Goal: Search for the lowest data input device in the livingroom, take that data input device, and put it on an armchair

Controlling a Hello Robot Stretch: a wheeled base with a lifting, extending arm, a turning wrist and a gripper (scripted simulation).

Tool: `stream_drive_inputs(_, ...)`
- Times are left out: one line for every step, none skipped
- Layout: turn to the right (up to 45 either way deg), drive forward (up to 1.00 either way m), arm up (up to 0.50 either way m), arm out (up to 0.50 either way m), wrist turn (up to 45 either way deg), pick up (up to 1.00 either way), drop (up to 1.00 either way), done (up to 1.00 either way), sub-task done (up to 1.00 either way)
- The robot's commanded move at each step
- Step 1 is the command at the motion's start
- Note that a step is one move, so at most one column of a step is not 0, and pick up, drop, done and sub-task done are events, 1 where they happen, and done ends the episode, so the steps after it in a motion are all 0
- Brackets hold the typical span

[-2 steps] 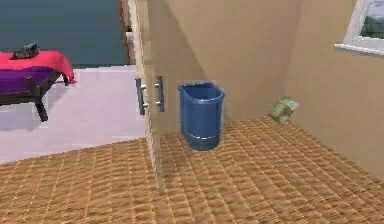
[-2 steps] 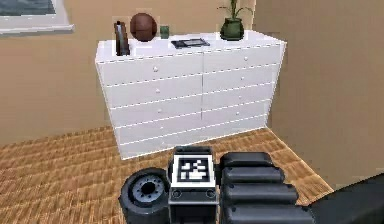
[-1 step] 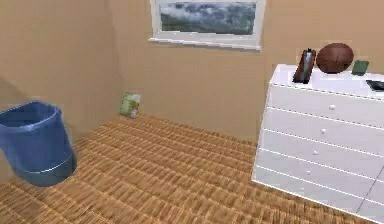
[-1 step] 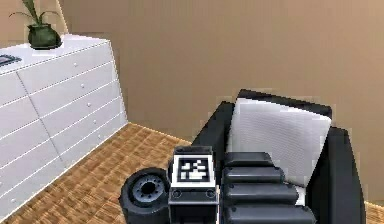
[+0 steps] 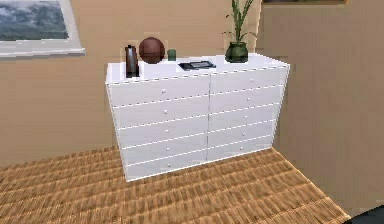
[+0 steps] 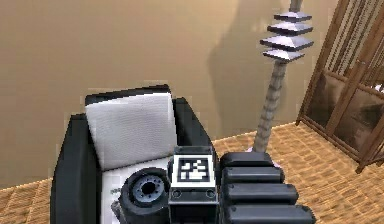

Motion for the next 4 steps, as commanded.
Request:
stream_drive_inputs(3.0,0.0,0.0,0.0,0.0,0.0,0.0,0.0,0.0)
stream_drive_inputs(0.0,0.0,0.0,0.48,0.0,0.0,0.0,0.0,0.0)
stream_drive_inputs(0.0,0.0,0.0,0.0,39.0,0.0,0.0,0.0,0.0)
stream_drive_inputs(0.0,0.0,-0.46,0.0,0.0,0.0,0.0,0.0,0.0)
